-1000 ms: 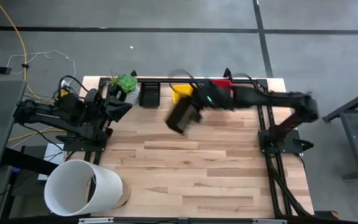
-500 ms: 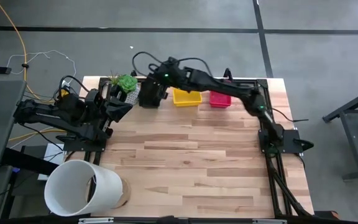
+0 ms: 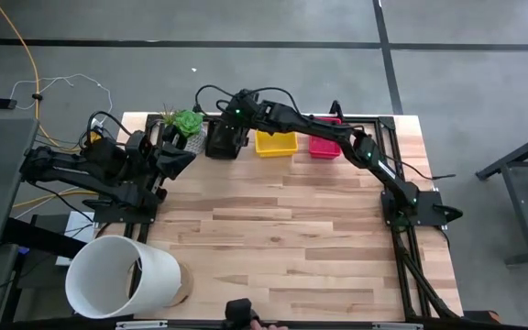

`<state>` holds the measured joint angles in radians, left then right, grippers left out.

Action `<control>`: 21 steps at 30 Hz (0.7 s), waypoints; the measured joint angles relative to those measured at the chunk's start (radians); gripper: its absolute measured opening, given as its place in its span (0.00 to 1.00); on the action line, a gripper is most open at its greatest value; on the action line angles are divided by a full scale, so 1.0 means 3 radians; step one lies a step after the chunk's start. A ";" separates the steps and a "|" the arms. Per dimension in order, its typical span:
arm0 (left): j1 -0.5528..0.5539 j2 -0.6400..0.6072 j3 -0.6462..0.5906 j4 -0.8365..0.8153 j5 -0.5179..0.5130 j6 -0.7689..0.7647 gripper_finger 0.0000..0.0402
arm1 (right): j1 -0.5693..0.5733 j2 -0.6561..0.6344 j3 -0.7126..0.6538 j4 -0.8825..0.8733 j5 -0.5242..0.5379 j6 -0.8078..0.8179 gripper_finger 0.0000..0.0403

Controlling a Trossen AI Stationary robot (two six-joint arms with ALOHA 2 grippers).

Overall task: Stack baskets by color
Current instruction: Stack the bottom black bin on the top black bin

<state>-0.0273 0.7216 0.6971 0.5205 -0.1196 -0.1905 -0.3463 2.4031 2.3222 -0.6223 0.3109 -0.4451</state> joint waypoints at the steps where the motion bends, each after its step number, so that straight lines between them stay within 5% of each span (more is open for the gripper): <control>1: 0.0000 0.0000 0.0000 0.0000 -0.0011 0.0000 0.00 | -0.0008 0.0000 0.0000 -0.0019 0.0001 -0.0045 0.00; 10: 0.0001 0.0000 0.0000 0.0000 -0.0063 0.0007 0.00 | -0.0010 -0.0006 0.0000 -0.0327 -0.0080 -0.0403 0.00; 21: 0.0003 0.0000 0.0000 -0.0003 -0.0076 0.0010 0.00 | -0.0010 -0.0006 0.0000 -0.0355 -0.0605 -0.0378 0.00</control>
<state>-0.0265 0.7216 0.6971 0.5198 -0.1425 -0.1875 -0.3492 2.4012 2.3222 -0.7288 0.1293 -0.5584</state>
